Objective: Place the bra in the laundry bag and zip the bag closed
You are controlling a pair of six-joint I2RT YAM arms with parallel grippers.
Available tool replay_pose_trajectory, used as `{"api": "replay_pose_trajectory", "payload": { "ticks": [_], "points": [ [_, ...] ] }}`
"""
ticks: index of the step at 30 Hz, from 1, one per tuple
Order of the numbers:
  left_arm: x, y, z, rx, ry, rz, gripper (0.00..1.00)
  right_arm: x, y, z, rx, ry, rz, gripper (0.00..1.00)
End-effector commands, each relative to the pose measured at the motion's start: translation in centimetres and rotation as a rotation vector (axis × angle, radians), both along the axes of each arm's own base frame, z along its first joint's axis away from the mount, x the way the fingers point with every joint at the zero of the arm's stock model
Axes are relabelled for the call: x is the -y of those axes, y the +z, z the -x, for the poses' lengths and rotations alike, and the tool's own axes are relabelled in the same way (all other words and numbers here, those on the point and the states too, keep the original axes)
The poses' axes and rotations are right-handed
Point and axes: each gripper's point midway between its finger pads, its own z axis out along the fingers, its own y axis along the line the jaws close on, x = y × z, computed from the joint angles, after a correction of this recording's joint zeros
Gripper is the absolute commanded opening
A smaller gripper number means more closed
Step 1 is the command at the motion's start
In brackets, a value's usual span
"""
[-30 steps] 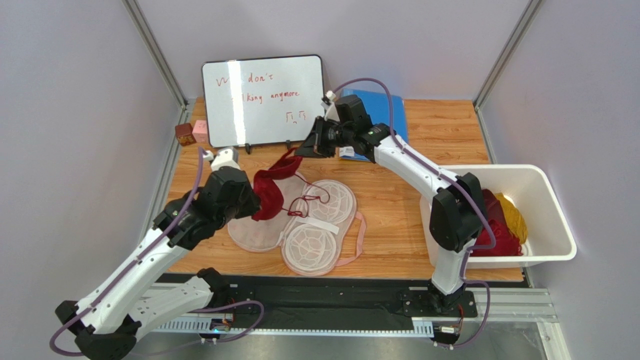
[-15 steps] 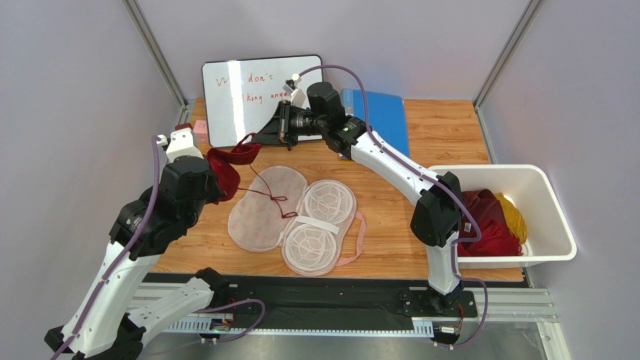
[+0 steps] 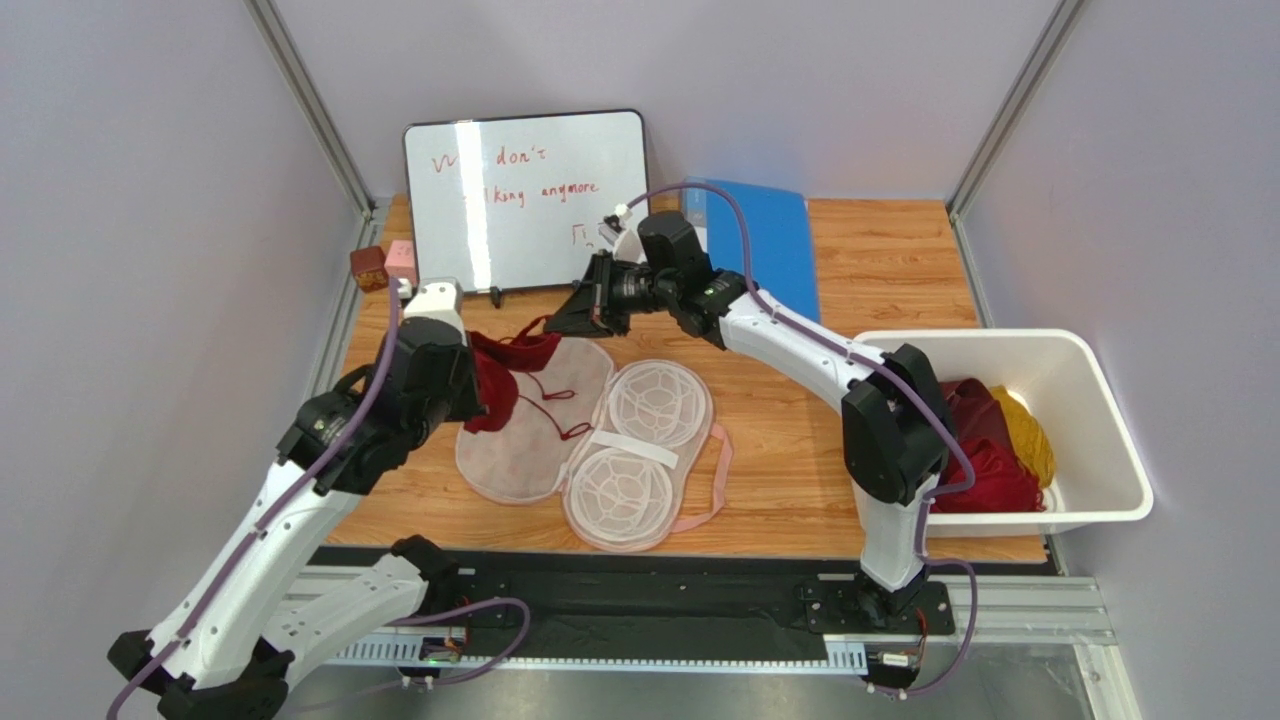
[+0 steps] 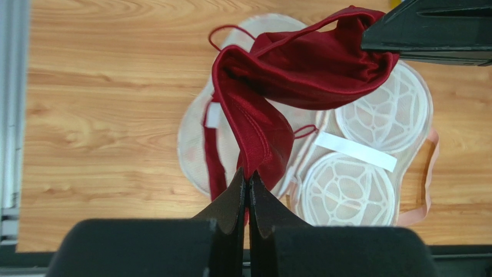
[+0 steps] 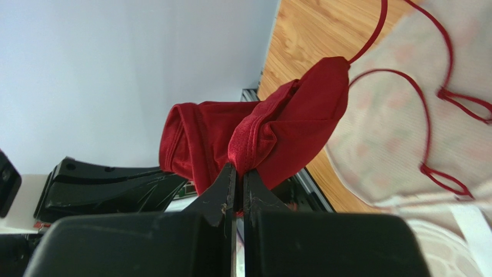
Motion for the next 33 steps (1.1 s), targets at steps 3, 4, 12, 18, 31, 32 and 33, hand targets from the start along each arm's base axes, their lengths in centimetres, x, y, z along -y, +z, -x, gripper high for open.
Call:
{"api": "replay_pose_trajectory", "payload": {
  "ticks": [3,4,12,18,31,32,33],
  "points": [
    [5.9,-4.5,0.1,-0.067,-0.202,0.083,0.00,4.7,-2.3,0.9,0.060,0.049,0.021,0.00],
    [6.5,-5.3,0.1,-0.086,-0.208,0.068,0.00,5.3,-3.0,0.9,0.059,0.052,0.032,0.00],
    [11.0,-10.2,0.2,-0.178,-0.253,-0.041,0.00,9.2,-9.1,0.4,0.051,0.047,0.121,0.00],
    [14.1,-12.2,0.9,-0.207,-0.315,-0.081,0.00,11.7,-11.1,-0.1,0.029,0.003,0.154,0.00],
    [19.4,-16.6,3.6,-0.336,-0.513,-0.224,0.00,14.7,-15.7,-0.2,0.030,-0.040,0.252,0.00],
    [19.5,-16.9,3.8,-0.343,-0.520,-0.224,0.00,15.2,-16.0,-0.2,0.031,-0.043,0.267,0.00],
    [19.6,-17.0,4.0,-0.349,-0.530,-0.221,0.00,15.5,-16.3,-0.1,0.031,-0.046,0.285,0.00]
  ]
}}
